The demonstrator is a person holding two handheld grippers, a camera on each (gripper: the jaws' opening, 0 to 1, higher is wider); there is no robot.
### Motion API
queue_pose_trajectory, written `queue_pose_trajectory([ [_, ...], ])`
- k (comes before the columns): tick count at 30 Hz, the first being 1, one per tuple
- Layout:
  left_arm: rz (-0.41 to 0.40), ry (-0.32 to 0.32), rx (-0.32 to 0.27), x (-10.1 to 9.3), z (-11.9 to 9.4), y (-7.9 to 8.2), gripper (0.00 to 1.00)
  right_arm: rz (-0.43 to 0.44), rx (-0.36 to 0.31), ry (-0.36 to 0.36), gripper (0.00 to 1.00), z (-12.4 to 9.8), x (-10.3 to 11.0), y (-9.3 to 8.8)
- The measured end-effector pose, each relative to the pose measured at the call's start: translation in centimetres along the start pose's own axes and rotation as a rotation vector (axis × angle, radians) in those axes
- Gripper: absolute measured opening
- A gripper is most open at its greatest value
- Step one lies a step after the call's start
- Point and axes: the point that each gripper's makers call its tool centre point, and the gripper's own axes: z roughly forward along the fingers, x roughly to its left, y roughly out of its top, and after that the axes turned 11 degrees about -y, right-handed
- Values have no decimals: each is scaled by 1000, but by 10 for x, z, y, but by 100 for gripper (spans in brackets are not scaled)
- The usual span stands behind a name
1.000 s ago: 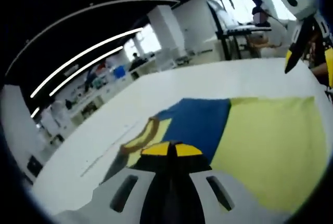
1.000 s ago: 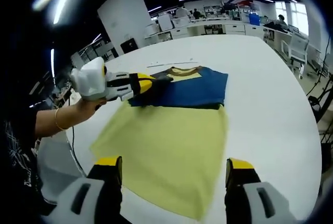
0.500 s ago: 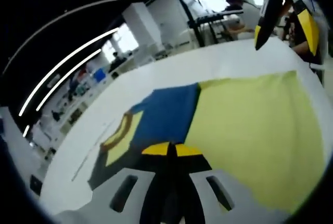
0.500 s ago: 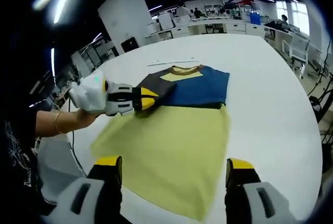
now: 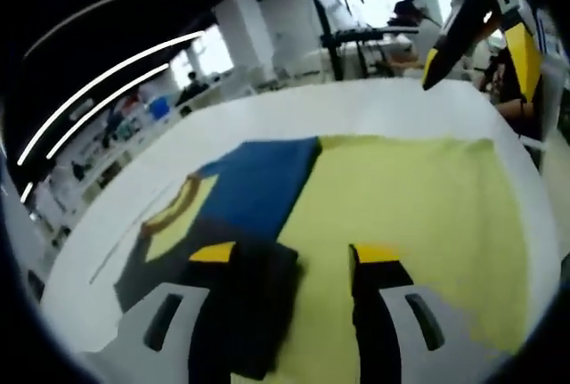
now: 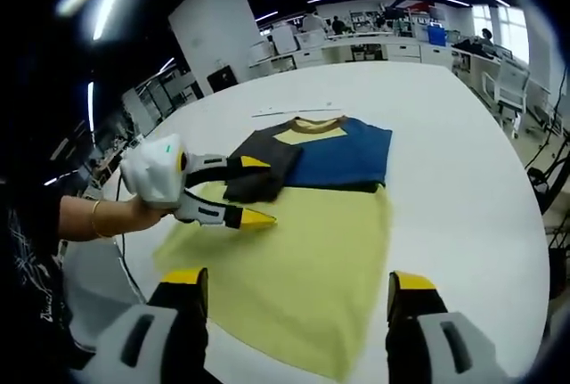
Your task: Fold the garment on the visible template until the final outline fits inside the template.
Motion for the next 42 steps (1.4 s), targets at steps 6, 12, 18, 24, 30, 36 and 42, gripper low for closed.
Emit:
queue_pose_trajectory([
  [6, -49, 8, -35, 1, -14, 10, 77, -19, -16, -12, 84, -2, -2, 6],
  [12, -86, 21, -66, 7, -30, 17, 93, -30, -37, -9, 84, -2, 2, 16],
  [18, -115, 70, -99, 25, -57, 22, 99, -50, -59, 5, 84, 3, 11, 27],
  [24, -161, 132, -94, 46, -82, 9, 99, -72, -76, 31, 84, 12, 25, 40],
  [30, -226, 203, -102, 69, -106, -10, 99, -114, -93, 28, 83, 22, 34, 55],
  [36, -246, 250, -78, 86, -127, -32, 96, -145, -109, 47, 83, 35, 50, 68],
  [42, -233, 293, -59, 97, -144, -51, 82, -186, -106, 60, 80, 52, 67, 73],
])
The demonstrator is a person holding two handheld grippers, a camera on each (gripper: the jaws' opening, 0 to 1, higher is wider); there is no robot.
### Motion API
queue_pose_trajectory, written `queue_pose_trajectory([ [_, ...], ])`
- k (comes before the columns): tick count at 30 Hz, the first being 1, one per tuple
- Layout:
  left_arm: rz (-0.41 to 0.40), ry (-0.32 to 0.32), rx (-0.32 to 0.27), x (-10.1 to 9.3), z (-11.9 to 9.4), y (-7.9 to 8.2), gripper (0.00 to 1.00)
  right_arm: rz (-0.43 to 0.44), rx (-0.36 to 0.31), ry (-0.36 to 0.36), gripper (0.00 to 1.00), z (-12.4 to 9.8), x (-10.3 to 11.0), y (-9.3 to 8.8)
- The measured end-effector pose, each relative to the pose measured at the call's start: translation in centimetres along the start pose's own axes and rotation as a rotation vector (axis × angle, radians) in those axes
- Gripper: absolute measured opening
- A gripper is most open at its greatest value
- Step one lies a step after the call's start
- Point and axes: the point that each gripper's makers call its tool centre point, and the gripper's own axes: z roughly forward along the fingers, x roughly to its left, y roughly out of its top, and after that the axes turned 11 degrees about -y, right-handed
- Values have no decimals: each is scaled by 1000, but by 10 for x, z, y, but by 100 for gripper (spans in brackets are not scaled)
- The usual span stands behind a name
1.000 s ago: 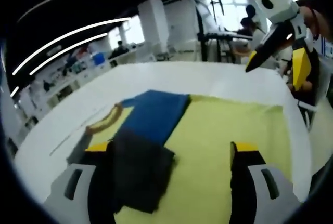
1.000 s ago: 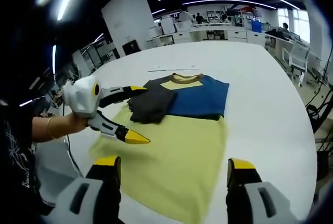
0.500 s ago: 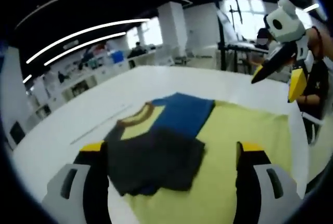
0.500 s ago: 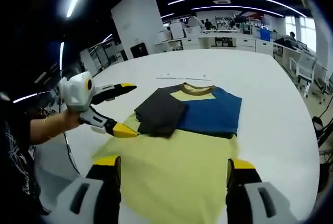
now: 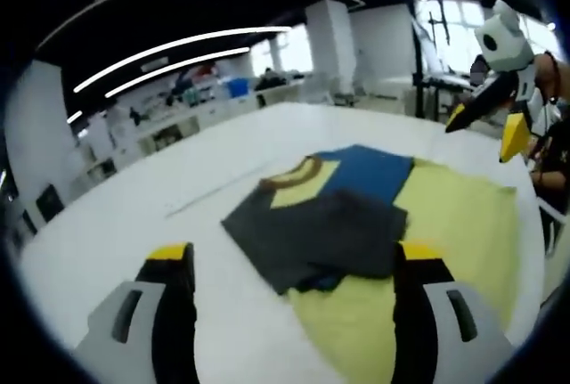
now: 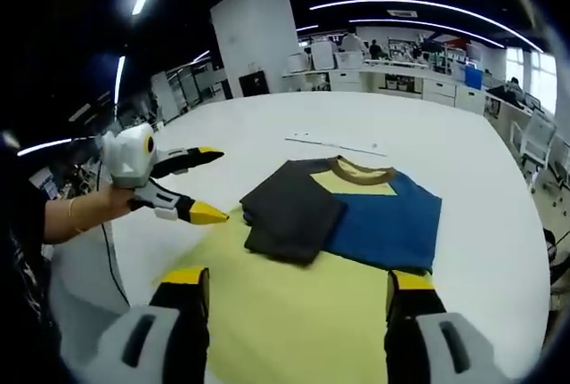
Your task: Fold the garment on the visible template until the final outline fits inside the template.
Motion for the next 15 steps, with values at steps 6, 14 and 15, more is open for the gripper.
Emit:
queue_pose_trajectory([
  [6, 6, 47, 11, 19, -9, -16, 63, -44, -8, 37, 77, 24, 26, 5],
  [14, -16, 83, 46, 36, -3, -36, 44, -59, -32, 78, 71, 50, 47, 16],
  [15, -17, 83, 46, 36, -1, -37, 42, -59, -31, 78, 70, 52, 47, 17],
])
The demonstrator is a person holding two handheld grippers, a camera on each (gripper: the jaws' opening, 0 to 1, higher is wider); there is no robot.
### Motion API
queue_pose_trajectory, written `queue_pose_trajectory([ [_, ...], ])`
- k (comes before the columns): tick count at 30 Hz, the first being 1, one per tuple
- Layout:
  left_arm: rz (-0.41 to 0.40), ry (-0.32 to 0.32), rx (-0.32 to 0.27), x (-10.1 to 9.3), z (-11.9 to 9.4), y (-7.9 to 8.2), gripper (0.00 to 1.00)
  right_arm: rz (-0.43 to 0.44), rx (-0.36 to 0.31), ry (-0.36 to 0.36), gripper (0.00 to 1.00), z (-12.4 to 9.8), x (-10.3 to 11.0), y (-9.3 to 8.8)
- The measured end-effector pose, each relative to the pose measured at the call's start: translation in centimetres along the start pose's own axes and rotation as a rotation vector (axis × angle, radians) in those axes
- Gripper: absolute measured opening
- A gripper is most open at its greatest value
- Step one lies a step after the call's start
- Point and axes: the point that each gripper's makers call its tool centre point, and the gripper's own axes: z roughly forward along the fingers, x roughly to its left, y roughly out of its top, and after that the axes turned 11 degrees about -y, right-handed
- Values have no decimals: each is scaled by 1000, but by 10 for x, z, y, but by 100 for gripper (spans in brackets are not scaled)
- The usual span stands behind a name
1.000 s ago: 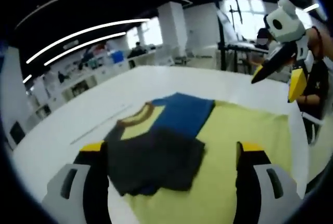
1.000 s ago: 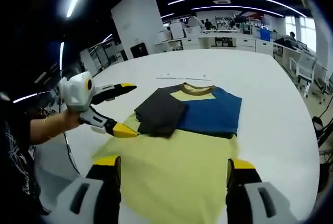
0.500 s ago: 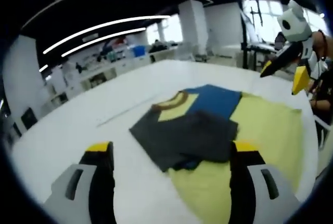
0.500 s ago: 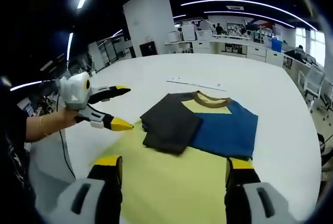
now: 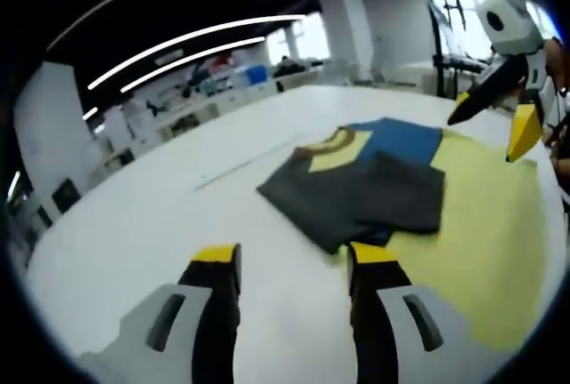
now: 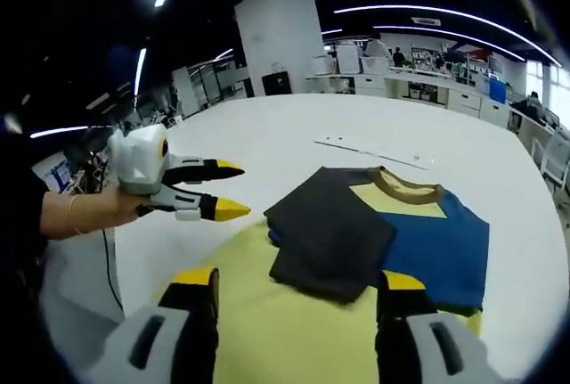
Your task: Fold the garment on the visible template until the final outline fits inside the template.
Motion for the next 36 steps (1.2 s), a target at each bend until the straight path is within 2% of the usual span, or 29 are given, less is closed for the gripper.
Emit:
queue_pose_trajectory([
  [7, -30, -19, 31, -2, 18, -14, 35, 1, -10, -12, 62, 21, 2, 5],
  [14, -63, -44, 39, -5, 30, -23, 28, -15, -32, -30, 51, 47, 8, 8],
  [19, -113, -71, 14, -10, 33, -24, 23, -25, -40, -47, 42, 69, 15, 6],
  [26, -178, -115, 0, -22, 35, -24, 7, -51, -38, -56, 32, 92, 27, 3],
  [30, -199, -136, -5, -28, 37, -22, 2, -76, -26, -67, 26, 97, 28, 1],
  [36, -208, -141, -5, -29, 40, -22, 1, -94, -5, -97, 13, 99, 23, -3],
])
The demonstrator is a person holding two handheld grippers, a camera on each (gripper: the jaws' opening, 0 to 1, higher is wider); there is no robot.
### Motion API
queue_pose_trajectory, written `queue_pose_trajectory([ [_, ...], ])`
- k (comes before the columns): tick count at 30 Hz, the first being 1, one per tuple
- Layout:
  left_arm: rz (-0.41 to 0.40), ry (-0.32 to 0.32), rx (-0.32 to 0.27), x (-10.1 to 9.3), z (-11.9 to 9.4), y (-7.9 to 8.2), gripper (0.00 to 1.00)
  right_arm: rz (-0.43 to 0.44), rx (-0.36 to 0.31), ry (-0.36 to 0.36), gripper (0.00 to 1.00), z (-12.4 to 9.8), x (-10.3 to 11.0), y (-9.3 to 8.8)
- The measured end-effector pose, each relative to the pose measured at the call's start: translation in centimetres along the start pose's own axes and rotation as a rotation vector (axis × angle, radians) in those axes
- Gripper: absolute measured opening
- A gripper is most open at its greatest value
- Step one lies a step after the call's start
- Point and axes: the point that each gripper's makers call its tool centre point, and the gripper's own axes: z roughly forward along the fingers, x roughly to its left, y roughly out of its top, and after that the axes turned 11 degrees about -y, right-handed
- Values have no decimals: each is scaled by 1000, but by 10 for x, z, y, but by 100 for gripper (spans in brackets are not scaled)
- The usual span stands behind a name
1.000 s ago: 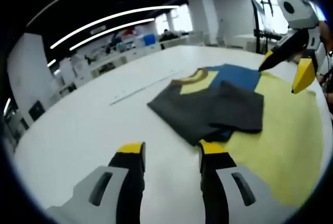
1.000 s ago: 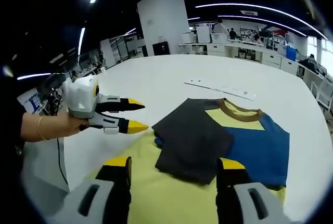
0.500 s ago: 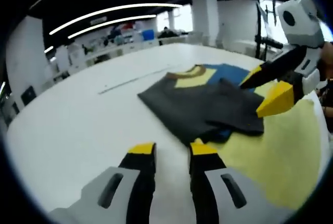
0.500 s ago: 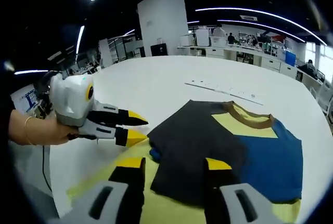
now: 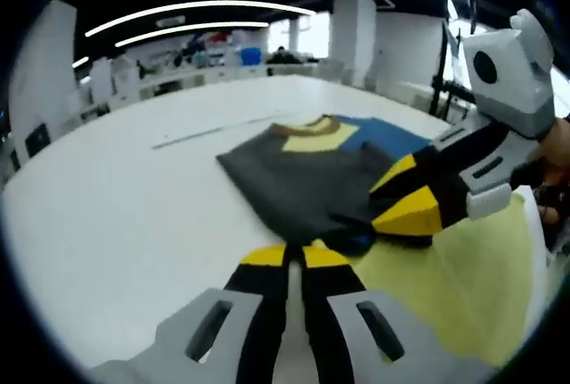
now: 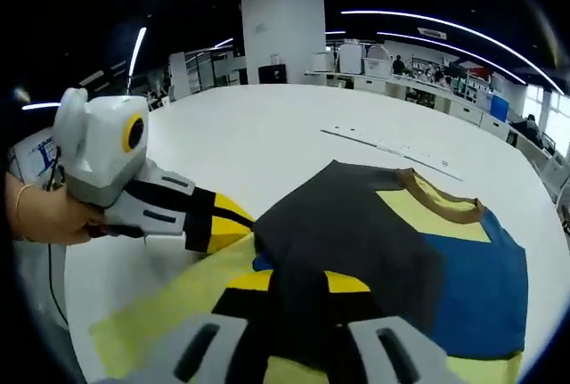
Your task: Fold the garment on the visible template until the final outline fits inside the template.
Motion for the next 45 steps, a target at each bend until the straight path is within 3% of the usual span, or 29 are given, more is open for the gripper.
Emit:
queue_pose_trajectory([
  [3, 8, 2, -3, 0, 1, 1, 1, 38, 13, 21, 13, 2, 5, -1],
  [8, 16, 5, -1, -2, 0, 2, 0, 1, 43, -5, 9, 8, 6, -9],
  [13, 90, 37, 40, 5, -6, 1, 0, 8, 24, -21, 0, 4, 1, -3],
  [20, 129, 57, 71, 12, -10, -1, 0, 20, 9, -49, 0, -4, -10, 3],
  [29, 160, 85, 91, 20, -15, -1, 0, 74, 0, -190, 0, -31, -67, 4],
  [37, 144, 79, 96, 16, -14, -1, 0, 171, 20, -288, 0, -51, -113, -14],
  [45, 135, 86, 99, 13, -17, -2, 0, 202, 60, -365, 0, -66, -147, -39],
])
